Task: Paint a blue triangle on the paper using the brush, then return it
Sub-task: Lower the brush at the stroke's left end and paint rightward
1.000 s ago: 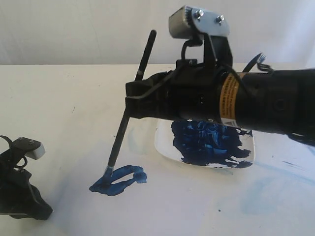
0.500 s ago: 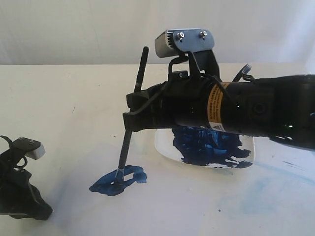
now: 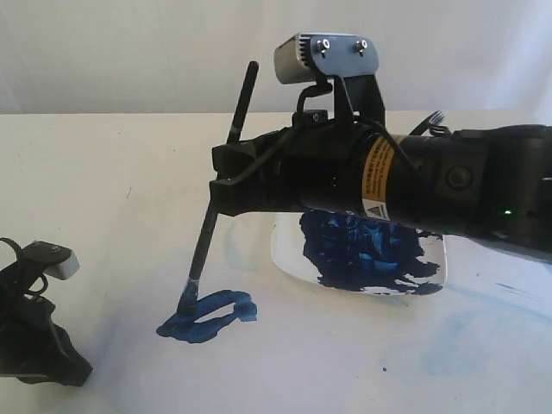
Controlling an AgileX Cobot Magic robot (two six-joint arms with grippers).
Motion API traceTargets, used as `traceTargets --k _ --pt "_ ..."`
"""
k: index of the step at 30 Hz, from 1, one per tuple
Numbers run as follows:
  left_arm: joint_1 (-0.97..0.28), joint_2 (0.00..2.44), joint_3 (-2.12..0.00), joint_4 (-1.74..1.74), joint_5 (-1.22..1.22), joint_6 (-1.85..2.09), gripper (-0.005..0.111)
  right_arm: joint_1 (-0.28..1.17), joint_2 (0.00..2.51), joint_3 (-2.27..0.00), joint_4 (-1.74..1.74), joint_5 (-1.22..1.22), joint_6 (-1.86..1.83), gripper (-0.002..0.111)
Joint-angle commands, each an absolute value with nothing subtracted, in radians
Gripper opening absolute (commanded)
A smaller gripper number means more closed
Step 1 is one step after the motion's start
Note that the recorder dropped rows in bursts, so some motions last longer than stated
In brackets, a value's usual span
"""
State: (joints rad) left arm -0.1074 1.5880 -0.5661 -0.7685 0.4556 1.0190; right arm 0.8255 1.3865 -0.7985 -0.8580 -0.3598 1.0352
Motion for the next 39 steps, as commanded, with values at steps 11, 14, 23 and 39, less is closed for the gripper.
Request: traceTargets --k 11,14,23,39 --pt "-0.116 1.588 -0.558 -0.782 0.471 1.022 0.000 0.828 1.388 -0.802 -0.843 -0.337 0.991 0.000" --pt "-0.116 1.588 -0.558 -0.782 0.466 1.022 0.000 0.828 1.402 -0.802 -0.843 -0.323 0.991 0.000" --pt "-0.116 1.588 -0.558 -0.782 0.466 1.022 0.000 0.828 1.442 -0.802 -0.841 -0.354 0.991 0.000" --pt "-0.116 1.588 -0.558 -0.782 0.466 1.022 0.000 0.828 1.457 -0.802 -0.841 -0.272 0.995 0.000"
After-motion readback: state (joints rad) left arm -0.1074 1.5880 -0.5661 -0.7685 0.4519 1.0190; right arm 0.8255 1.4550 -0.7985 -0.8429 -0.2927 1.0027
